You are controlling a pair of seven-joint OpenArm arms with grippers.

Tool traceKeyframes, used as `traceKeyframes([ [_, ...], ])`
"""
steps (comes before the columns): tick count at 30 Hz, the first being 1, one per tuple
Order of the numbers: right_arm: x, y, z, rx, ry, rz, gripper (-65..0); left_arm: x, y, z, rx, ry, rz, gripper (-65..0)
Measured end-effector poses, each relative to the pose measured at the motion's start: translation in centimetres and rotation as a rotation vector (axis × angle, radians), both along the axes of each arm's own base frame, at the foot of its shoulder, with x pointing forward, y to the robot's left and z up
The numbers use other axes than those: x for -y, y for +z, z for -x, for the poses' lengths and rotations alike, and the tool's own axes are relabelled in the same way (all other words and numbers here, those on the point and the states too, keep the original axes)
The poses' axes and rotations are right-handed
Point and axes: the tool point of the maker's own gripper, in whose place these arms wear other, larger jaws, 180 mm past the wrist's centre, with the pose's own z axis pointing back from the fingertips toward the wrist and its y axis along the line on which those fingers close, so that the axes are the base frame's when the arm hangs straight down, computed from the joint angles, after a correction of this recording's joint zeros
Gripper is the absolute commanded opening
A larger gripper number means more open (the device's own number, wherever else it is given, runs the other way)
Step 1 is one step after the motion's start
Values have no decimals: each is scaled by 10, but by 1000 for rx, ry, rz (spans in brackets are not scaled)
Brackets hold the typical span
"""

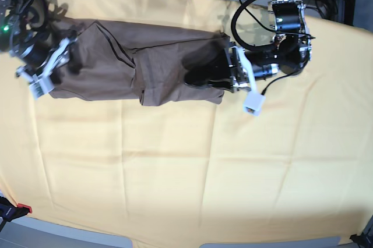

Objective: Fold the T-shirt properly

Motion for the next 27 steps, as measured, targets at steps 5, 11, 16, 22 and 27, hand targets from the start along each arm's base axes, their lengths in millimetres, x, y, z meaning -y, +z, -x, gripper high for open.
traceKeyframes([
  [5, 64, 16, 9, 21, -243, 28, -196, -62, 1, -19, 22, 174, -59, -650],
  [11, 87, -29, 35, -111, -375, -150, -181, -127, 5, -27, 45, 296, -172, -650],
  [16, 54, -53, 50, -193, -316, -431, -181, -151, 2, -21, 36, 294, -260, -650],
  [22, 32, -64, 52, -205, -266, -584, -181, -159, 2, -20, 35, 292, -295, -650],
  [27, -9, -62, 62, -284, -121, -691, -183, -159, 1, -19, 33, 291, -294, -650],
])
